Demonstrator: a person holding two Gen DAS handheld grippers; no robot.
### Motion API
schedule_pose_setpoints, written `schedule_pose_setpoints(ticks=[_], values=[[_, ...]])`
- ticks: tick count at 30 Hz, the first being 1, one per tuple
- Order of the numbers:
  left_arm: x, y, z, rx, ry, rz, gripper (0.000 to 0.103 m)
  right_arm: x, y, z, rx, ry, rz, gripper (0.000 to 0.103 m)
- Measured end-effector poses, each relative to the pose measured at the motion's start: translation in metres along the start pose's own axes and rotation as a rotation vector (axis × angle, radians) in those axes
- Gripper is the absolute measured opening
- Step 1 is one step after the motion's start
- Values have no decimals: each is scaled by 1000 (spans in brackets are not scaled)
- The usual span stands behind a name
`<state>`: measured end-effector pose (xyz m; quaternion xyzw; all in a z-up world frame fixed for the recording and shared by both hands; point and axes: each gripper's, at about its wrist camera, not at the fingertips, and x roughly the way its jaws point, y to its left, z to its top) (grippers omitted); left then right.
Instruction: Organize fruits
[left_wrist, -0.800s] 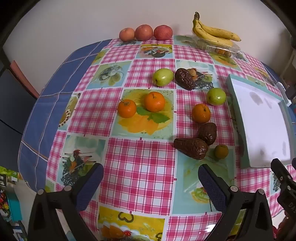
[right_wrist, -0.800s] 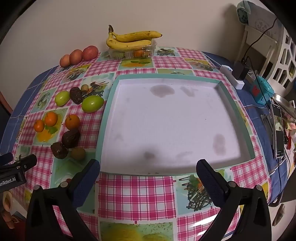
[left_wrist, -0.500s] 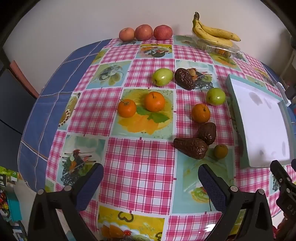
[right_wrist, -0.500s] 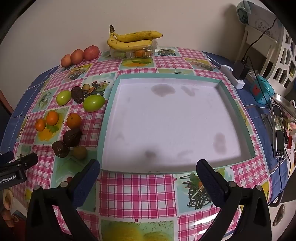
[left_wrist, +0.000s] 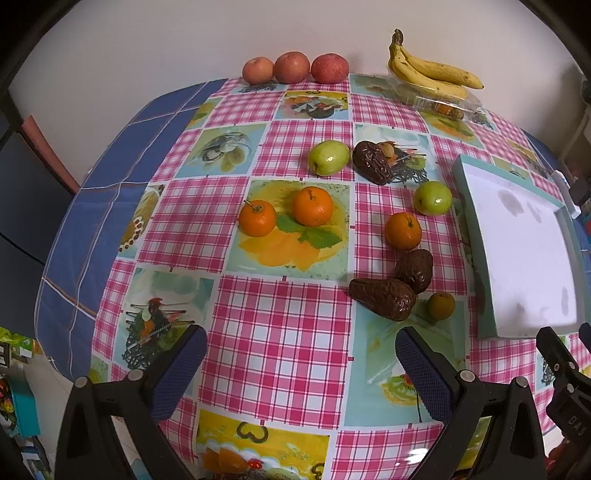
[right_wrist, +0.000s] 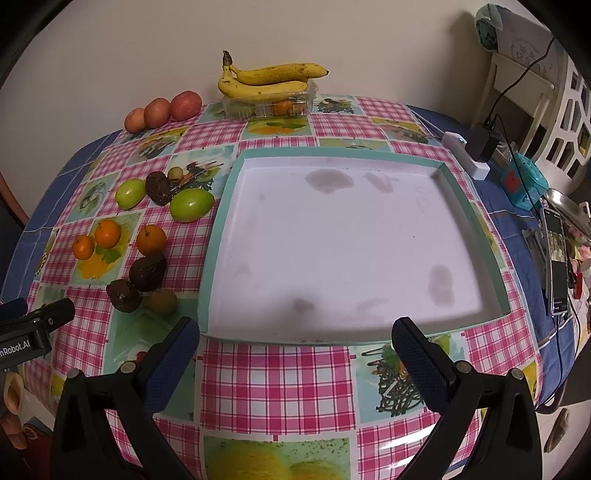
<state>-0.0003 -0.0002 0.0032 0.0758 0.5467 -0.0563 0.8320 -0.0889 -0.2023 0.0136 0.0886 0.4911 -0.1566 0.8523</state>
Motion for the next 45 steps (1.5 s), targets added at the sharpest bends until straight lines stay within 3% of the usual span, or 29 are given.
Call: schedule_pose_setpoints(ticks=[45], values=[[2,6,1,-28,-1,-9,103,1,1,-1,8,-17,17,103]])
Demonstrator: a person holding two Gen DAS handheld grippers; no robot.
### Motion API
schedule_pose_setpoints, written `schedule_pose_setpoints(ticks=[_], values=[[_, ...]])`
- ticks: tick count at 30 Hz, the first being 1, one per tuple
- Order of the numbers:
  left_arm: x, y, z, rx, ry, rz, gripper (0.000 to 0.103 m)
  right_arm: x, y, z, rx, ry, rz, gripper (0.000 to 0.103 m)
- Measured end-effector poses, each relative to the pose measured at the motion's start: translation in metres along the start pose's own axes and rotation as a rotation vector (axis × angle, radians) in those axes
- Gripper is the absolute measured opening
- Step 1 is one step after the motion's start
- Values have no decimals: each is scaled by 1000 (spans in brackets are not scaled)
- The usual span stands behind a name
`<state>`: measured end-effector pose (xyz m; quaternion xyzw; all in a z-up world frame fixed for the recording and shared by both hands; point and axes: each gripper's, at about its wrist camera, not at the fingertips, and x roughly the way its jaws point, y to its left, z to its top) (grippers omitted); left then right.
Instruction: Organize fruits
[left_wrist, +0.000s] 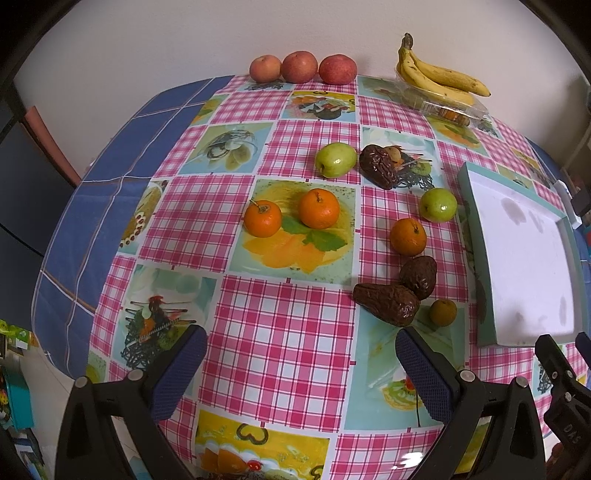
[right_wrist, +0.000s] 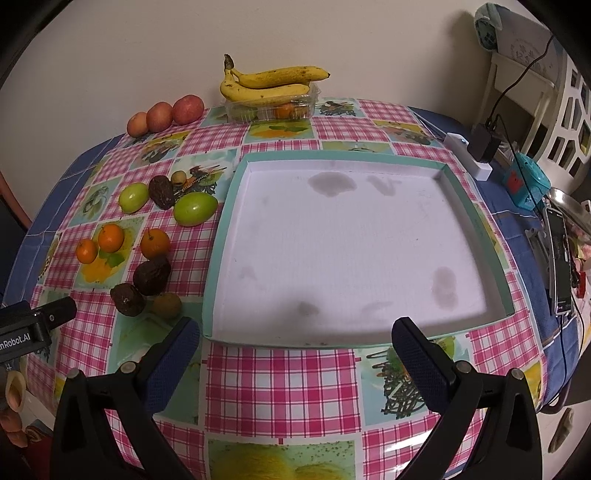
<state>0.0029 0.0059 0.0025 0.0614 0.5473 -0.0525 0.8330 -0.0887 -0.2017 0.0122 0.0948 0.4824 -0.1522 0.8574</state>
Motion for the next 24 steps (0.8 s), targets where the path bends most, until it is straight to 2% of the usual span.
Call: schedule_pose_setpoints(ticks=[19,24], values=[[0,3,2,-7,-13,-11,103,0,0,1,22,-11,13,103],[-2,18,8,-69,-49,-50,103,-2,11,7,11,-40,61,103]])
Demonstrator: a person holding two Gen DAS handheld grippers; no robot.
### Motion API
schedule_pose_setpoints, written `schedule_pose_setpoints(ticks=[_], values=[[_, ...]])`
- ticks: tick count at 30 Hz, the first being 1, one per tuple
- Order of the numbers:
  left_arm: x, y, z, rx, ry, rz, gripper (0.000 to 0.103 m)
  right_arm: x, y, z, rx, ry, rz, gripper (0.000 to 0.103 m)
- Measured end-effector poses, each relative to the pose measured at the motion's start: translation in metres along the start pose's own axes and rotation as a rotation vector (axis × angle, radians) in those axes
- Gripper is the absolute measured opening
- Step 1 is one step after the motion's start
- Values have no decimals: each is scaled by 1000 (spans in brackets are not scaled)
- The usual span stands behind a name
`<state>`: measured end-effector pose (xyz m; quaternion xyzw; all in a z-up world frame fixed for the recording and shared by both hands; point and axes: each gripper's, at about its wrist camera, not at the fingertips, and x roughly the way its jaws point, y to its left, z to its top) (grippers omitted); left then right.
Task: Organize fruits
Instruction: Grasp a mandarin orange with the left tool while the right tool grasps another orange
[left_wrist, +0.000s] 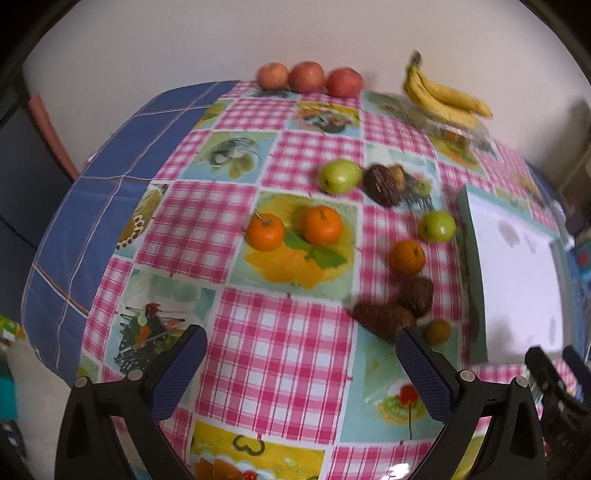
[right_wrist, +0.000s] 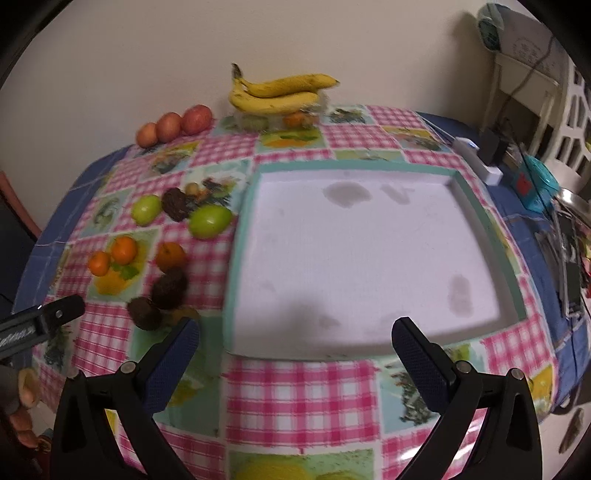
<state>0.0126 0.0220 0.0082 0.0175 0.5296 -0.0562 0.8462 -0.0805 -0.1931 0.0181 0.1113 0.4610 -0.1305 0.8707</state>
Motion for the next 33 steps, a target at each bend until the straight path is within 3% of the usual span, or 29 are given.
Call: schedule_pose_setpoints(ticks=[4,9,19,25,28,33], values=[[0,15,9,-51,-63,25,103,3,16,8,-19,-15,77,103],[5,28,21,-94,-86,24,103,6,36,21,-69,-34,139,103],[15,32,48,-140,-112,-15,103,19,46,50,-100,-56,189,103],[29,39,61,-195,-31,-46,103,25,56,63,-109,-58,227,103],[32,41,65,-208,-32,-45,103,27,66,70,-134,-69,240,102],[40,47,74,-240,-18,-57,103,36,83,77,-159,-63,261,84]])
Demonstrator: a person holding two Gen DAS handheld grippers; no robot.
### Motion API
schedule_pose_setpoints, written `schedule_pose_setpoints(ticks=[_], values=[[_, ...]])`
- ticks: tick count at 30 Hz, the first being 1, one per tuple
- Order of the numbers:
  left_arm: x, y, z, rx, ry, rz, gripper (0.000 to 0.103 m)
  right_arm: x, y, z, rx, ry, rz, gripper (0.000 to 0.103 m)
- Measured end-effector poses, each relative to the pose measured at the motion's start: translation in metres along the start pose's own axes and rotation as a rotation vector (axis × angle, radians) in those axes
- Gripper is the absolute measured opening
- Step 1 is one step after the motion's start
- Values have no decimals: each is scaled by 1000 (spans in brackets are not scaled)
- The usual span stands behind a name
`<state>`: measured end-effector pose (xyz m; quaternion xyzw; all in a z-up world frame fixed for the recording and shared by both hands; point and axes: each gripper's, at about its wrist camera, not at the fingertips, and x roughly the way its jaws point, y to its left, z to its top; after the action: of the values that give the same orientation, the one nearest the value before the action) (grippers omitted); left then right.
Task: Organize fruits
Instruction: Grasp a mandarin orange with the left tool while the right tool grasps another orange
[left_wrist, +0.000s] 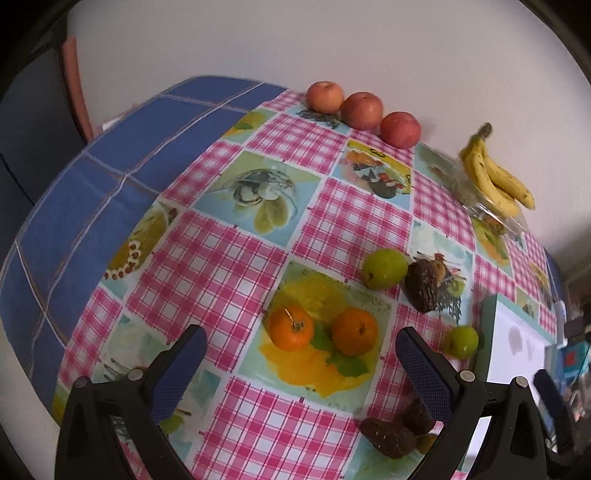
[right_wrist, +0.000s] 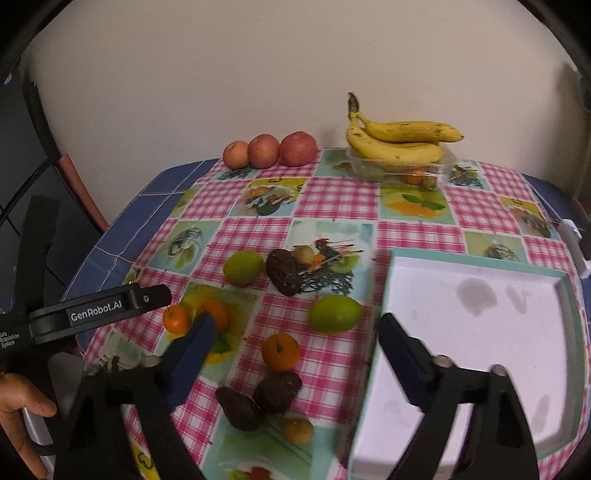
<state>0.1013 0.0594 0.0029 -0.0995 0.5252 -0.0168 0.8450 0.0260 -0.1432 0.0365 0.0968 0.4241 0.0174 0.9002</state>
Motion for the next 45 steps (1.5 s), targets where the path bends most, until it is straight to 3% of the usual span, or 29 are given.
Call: schedule_pose_setpoints(ticks=[2,4,5,9,15,23,28,37,45], values=[[7,5,3,-25,14,1,103,8,4,1,-3,16,10,81],[13,8,3,-33,26,10,101,18,7,0,0,41,20,67],[16,10,2,-34,35,11,100,23,8,-1,1,54,23,65],[31,16,0,-64,75,7,87,43,11,-8,14,113,36,62],[44,24,-2,-106,106,-13,80,63,13,-18,19,171,37,54],[54,30,-5,-150,135,-64,54,76,10,-24,20,205,10,37],[52,24,-3,-135,131,-85,39,76,6,-24,35,204,20,35],[47,25,-3,-151,125,-101,37,67,6,-23,43,196,25,35],[23,28,3,-163,69,-118,37,48,8,-14,43,147,40,35]])
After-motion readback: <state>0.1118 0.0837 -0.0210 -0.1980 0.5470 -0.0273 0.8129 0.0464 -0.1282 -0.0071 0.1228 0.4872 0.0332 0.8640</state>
